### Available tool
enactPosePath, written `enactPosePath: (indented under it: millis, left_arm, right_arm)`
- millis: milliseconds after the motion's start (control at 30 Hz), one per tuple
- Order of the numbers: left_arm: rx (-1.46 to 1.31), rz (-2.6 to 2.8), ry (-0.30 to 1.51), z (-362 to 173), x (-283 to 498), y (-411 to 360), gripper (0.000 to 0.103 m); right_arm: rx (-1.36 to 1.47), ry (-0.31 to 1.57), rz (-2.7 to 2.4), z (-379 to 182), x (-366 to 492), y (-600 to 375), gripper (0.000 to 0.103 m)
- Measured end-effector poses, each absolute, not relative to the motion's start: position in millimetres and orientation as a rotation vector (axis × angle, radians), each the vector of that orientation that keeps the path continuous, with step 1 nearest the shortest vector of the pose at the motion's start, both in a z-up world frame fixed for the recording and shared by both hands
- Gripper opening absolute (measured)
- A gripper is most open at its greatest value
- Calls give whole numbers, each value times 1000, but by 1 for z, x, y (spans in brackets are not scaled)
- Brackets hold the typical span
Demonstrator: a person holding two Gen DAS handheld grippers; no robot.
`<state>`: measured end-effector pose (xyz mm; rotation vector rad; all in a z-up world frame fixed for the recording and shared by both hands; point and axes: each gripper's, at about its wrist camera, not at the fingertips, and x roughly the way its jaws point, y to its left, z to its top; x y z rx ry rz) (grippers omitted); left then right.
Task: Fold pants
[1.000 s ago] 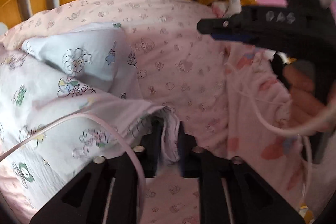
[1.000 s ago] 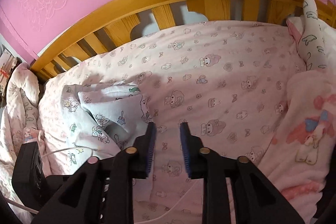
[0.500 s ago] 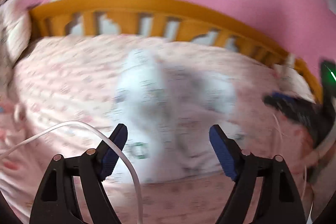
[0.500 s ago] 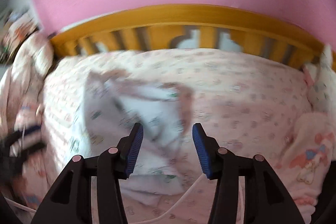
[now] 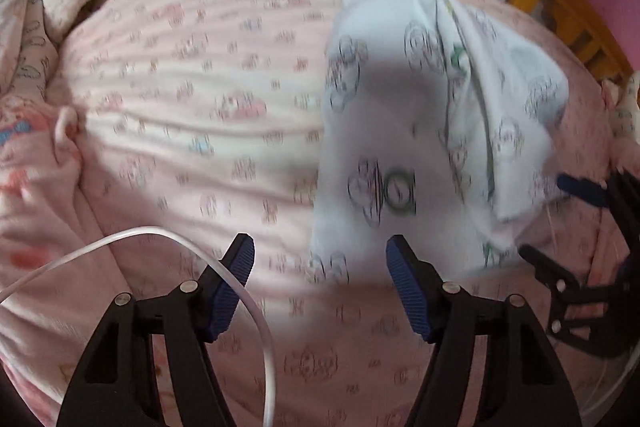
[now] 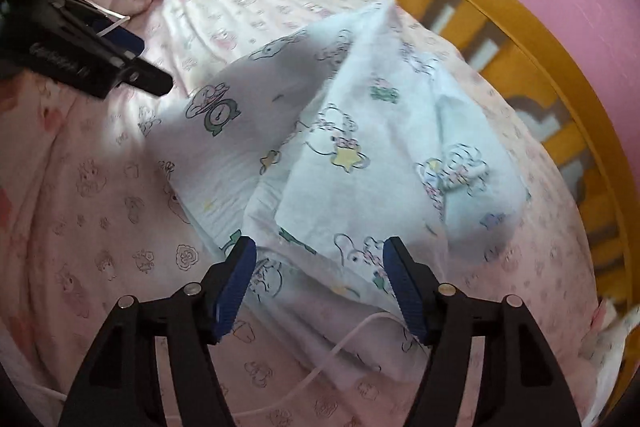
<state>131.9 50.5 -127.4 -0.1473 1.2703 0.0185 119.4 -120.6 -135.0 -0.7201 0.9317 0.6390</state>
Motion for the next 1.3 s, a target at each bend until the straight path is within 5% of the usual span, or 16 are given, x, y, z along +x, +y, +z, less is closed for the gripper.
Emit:
enactPosePath:
  millis: [367,400,567,667,1300]
  left_arm:
    - [-175,-42,1288,-137,110,41,68]
    - [-176,-47,1277,-137,112,41,68]
    - [-184,-68,1264,-138,111,37,68]
    - [-163,-68,1234,-136,108,30,68]
    - [-49,-97,1156,-126,121,5,67]
  right_arm:
    - [-690,936,609,-156,127,-99,66]
    - [-690,949,606,-158,130,-99,63]
    - [-583,1027,584,-158,145,-109,13]
    - [-535,1003,565,-148,147,-117,7]
    - [-276,815,266,-53,224,-190,4]
